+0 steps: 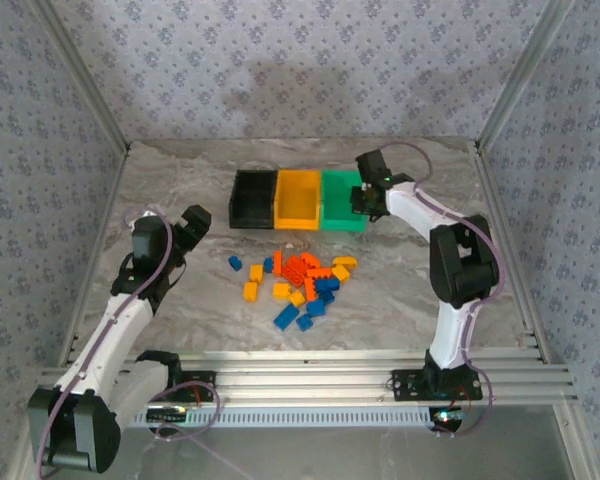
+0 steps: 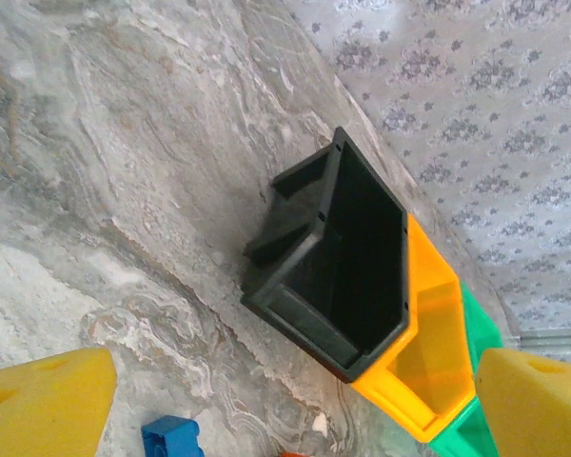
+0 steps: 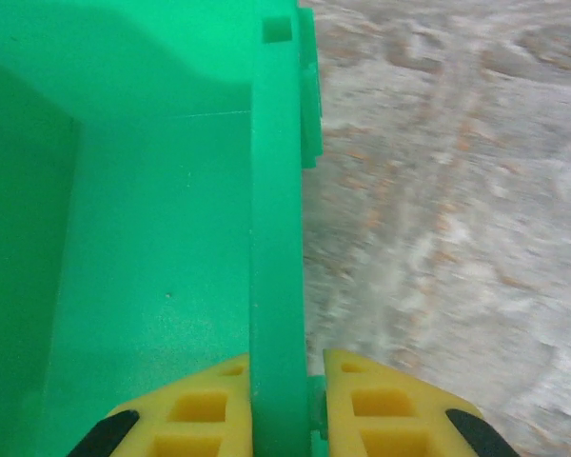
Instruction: Sort the legos into containers by color
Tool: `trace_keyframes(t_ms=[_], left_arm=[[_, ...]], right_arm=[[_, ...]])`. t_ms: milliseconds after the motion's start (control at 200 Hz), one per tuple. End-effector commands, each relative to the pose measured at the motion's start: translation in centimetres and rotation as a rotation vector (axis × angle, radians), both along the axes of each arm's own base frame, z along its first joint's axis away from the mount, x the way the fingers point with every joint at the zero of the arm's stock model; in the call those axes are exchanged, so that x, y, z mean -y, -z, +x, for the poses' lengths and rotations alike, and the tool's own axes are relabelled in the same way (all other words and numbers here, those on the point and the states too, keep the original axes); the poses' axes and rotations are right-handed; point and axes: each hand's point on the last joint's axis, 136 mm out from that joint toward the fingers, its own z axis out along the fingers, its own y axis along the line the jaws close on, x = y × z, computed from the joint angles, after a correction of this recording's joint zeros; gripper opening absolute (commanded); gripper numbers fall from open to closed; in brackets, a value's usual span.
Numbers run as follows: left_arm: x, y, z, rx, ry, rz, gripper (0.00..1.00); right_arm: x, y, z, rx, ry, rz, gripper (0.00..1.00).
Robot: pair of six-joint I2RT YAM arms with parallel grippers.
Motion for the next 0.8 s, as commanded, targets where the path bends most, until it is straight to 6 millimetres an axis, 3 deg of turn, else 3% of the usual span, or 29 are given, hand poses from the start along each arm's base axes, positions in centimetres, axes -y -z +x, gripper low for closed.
trace_keyframes(t_ms=[0, 135, 365, 795], left_arm=[[0.9, -1.0, 0.0, 0.011, 0.046, 0.009, 0.97], [1.3, -0.4, -0.3, -0.003, 0.064, 0.025, 0.97], [1.6, 0.6, -0.5, -0.024, 0.077, 0.032, 0.97], [1.7, 1.9, -0.6, -0.058, 0.081, 0.032, 0.97]], right_arm=[[-0.3, -1.8, -1.0, 0.029, -0.061, 0.063, 0.0], [0.5, -1.3, -1.8, 0.056, -0.092, 0.057, 0.0], [-0.5, -0.6, -1.6, 0.072, -0.171, 0.065, 0.0], [1.4, 0.9, -1.5, 0.055, 0.006, 0.022, 0.0]])
